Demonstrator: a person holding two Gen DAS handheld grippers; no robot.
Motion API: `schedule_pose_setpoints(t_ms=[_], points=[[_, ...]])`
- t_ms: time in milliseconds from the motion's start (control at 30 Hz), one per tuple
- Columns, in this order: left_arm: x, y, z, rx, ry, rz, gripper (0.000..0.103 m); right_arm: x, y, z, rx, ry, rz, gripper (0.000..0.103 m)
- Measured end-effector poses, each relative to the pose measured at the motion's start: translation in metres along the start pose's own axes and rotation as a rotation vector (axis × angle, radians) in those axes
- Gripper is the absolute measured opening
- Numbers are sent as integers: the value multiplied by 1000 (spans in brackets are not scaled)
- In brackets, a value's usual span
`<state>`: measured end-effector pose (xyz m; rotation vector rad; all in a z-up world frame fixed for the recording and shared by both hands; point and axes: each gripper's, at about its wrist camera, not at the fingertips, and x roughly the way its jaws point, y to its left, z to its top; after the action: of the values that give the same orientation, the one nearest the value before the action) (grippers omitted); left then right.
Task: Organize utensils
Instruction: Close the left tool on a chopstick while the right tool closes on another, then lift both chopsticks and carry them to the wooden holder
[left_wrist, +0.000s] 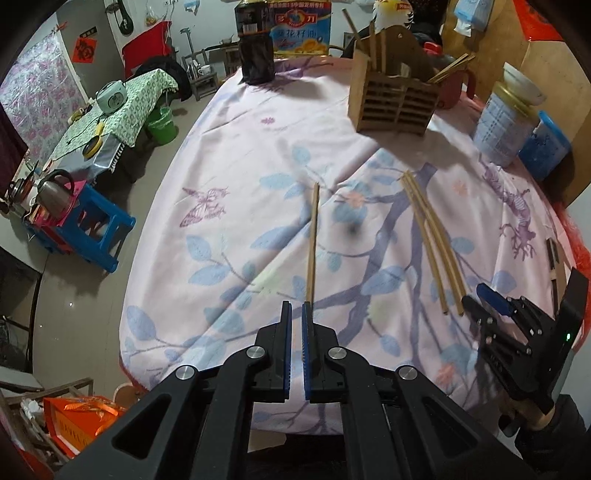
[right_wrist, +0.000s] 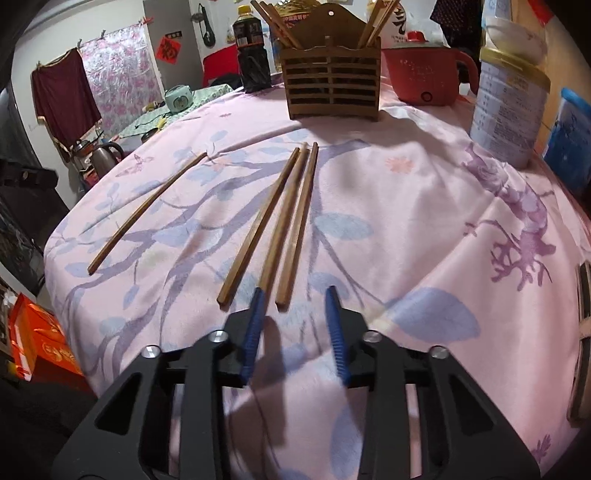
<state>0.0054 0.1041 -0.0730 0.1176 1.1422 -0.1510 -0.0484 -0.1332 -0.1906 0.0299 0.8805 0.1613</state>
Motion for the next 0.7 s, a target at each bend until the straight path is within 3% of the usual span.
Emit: schedule_pose_setpoints(t_ms=[267,333,533,567,633,700], points=[[13,11,-10,-21,40,8,6,5,4,1,-11,-14,-26,20],[18,12,-13,-26,49,8,6,4,3,0,-5,-19,-49,7],[47,12,-27,-42,100,-32,7,-14,-21,-2,78,15,-85,6],[52,10,-29,-42,104,-41,10,-19,-23,-1,78,21,-85,6],[61,4,-34,-44,103,-49,35,-29,-27,0,72,33,-85,6],[67,0,-37,-53,94,-58,37,-37,-30,2,62,48,-88,6]])
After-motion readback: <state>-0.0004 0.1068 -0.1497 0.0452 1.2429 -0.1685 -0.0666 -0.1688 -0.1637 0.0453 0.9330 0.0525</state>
